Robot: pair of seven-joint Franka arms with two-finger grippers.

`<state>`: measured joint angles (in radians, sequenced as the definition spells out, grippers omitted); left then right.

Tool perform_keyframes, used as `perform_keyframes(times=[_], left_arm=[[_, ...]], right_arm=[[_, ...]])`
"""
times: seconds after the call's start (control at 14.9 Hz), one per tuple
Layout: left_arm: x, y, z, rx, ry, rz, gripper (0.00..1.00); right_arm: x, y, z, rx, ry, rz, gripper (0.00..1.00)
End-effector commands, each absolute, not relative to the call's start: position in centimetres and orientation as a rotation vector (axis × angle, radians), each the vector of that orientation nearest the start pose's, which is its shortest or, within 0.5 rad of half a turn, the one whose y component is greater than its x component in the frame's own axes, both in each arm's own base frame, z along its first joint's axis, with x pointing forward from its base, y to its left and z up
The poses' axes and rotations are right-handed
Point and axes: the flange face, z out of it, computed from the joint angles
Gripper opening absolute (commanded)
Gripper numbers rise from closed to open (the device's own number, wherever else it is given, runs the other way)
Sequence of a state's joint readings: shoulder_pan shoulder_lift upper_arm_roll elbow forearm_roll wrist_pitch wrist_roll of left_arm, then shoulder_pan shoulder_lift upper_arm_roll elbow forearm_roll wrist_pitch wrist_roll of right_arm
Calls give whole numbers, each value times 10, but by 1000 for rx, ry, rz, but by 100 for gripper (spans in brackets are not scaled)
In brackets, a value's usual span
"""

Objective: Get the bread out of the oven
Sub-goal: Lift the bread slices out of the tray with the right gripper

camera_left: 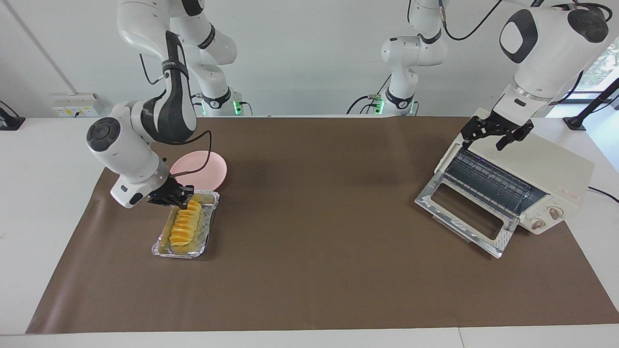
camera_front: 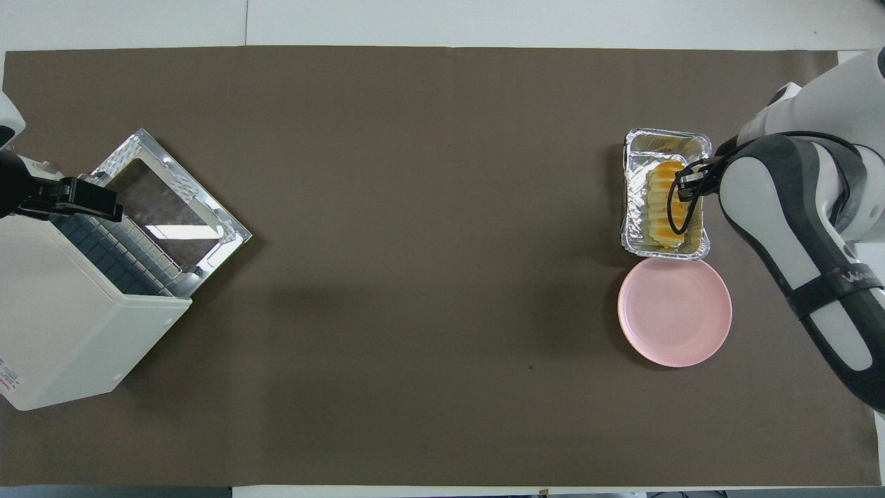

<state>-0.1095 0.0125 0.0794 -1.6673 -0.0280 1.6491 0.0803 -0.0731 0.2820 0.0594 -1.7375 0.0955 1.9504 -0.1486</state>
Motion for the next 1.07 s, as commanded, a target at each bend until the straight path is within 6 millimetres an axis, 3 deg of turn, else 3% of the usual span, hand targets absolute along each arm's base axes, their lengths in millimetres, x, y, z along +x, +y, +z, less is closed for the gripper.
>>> perform_keyframes(times=[0.0,0.2,0.27,0.67,0.87,1.01], left_arm=[[562,-16,583,-3174,149,59,100],[562,-16,583,-3174,149,59,100],[562,-16,583,-3174,149,59,100],[562,-16,583,-3174,149,59,100],[562,-16,583,-3174,149,62,100],[562,-16,583,-3174,149,62,100]], right_arm=[[629,-9,404,-3043,-148,70,2],[630,-10,391,-3048,-142,19,82],[632,-10,387,-3050,-140,2,98],[624,-16,337,-3057,-124,-43,100],[617,-17,327,-3058,-122,-41,98],[611,-17,319,-3057,-124,-17,57]])
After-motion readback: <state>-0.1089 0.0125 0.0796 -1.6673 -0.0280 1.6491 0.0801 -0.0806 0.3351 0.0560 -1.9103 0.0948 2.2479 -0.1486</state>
